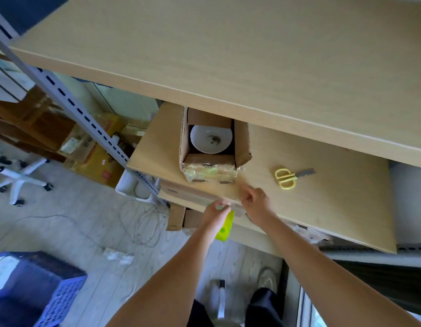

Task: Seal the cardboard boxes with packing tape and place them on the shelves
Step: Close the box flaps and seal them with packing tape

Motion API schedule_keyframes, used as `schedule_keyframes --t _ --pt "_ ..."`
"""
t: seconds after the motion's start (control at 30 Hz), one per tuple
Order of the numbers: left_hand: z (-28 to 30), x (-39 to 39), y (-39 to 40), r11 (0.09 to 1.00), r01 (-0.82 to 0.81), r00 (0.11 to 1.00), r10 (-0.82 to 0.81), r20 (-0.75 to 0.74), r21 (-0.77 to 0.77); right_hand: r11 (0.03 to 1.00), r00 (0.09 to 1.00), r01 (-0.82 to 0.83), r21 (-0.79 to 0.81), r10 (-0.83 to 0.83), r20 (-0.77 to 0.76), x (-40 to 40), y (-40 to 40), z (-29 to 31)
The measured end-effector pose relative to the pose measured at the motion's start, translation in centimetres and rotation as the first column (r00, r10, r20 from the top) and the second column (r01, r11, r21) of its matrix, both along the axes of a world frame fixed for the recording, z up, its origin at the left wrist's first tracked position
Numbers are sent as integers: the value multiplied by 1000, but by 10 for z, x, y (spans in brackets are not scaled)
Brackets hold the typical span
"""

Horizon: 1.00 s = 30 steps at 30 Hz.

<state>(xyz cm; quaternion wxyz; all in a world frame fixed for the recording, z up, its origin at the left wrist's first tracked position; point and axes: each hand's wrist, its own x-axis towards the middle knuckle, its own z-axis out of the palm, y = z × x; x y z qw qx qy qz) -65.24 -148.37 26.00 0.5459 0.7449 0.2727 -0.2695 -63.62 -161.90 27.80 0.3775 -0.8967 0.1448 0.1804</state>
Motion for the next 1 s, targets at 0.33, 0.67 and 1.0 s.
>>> schedule_keyframes --t 0.33,0.67,1.0 --pt "32 11 -2 1000 -9 987 9 -161 2 980 956 197 -20 -196 -218 -17 9 0" --pt "59 17 -4 1000 -21 978 24 -209 14 562 675 715 416 -400 -620 -1 37 9" --pt "101 3 3 988 -125 984 112 -141 -86 571 746 665 481 -484 -457 8 42 42"
